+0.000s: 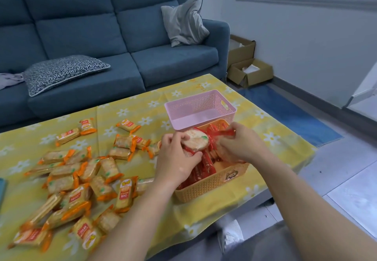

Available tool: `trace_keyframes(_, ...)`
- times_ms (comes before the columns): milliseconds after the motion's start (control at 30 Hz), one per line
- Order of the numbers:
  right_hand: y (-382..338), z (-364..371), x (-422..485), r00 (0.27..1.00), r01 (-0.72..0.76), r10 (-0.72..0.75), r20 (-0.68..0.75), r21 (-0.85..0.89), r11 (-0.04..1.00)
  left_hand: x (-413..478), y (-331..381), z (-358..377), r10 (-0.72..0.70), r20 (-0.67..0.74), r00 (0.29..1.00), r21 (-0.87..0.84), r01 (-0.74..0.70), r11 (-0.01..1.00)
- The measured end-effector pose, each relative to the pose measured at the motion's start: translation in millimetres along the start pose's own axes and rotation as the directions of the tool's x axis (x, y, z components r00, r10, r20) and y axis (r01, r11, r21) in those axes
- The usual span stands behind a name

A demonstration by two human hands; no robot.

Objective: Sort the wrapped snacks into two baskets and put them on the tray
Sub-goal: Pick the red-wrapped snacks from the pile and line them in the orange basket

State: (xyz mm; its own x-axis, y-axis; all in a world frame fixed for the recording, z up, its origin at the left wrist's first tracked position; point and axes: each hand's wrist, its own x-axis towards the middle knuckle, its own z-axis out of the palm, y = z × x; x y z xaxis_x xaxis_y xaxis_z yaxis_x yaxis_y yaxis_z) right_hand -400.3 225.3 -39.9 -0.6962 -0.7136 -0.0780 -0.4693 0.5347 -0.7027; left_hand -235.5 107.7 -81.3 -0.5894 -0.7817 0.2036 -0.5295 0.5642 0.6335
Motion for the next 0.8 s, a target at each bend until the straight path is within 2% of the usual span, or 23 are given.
trace_keyframes(67,0.9,-4.9,1.4,0.996,-0.019,0.016,-0.087,-0.034,0.999,1.5,0.1,0.4,-0.009,0.002,1.000,-0.029,0.009,1.000)
trace_keyframes(133,2.4,-7.6,2.2,0.992,-0.022,0.023,-0.120,0.012,1.000,2.4,1.0,-0.4,-0.037,-0.004,0.999,-0.086,0.037,0.996)
trace_keyframes(300,-3.8,1.4,-2.5,0.998,0.010,-0.007,-0.062,0.042,0.999,4.9,2.9,-6.9,-0.099,-0.041,0.994,-0.267,0.084,0.960)
trace_keyframes(433,-3.6,11.9,-6.2,0.990,0.114,-0.123,-0.067,-0.120,0.986,5.3,3.4,-12.6,-0.130,-0.064,0.989,-0.383,0.095,0.919)
trace_keyframes(533,-4.8,26.3,-8.9,0.988,0.147,-0.126,0.085,-0.332,0.932,5.0,5.0,-14.1,-0.124,-0.068,0.990,-0.396,0.087,0.914)
trace_keyframes(633,-7.2,22.8,-3.0,0.980,0.099,-0.041,0.196,-0.297,0.950,7.1,6.5,-15.5,-0.095,-0.080,0.992,-0.386,0.057,0.921)
trace_keyframes(700,-2.3,18.5,0.1,0.970,0.128,-0.056,0.238,-0.297,0.946,7.8,6.5,-17.2,-0.081,-0.067,0.994,-0.375,0.050,0.926)
trace_keyframes(800,3.8,18.9,2.1,0.917,0.177,-0.014,0.399,-0.373,0.911,7.2,7.2,-20.0,-0.045,-0.060,0.997,-0.360,0.021,0.933)
